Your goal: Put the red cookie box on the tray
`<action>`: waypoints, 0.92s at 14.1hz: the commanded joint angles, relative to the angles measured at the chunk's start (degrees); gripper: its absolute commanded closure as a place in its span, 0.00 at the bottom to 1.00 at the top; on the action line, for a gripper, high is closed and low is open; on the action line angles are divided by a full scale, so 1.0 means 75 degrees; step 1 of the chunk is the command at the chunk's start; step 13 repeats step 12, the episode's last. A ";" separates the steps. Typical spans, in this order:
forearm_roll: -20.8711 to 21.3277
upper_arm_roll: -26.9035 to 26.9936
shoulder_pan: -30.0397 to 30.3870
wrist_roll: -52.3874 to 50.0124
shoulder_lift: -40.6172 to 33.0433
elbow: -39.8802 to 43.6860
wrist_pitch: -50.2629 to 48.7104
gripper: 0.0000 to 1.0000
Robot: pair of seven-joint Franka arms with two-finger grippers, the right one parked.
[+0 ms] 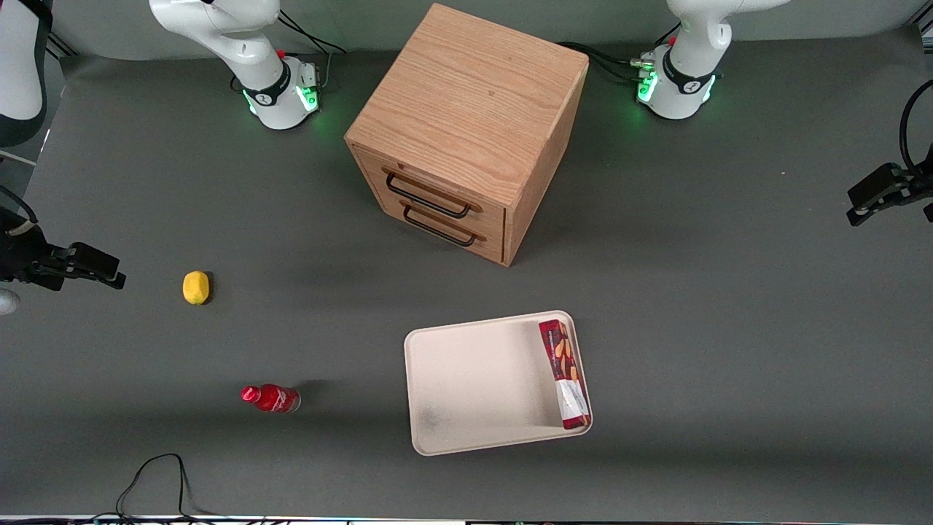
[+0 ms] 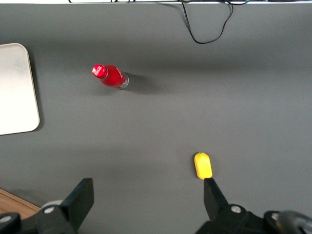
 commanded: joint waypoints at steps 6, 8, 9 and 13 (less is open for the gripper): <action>-0.0236 0.0437 -0.0622 -0.0225 -0.0125 0.0154 -0.0596 0.00; -0.0248 0.0426 -0.0576 -0.0237 -0.0125 0.0166 -0.0596 0.00; -0.0259 0.0426 -0.0564 -0.0237 -0.0125 0.0166 -0.0596 0.00; -0.0447 0.0414 -0.0540 -0.0248 -0.0125 0.0166 -0.0607 0.00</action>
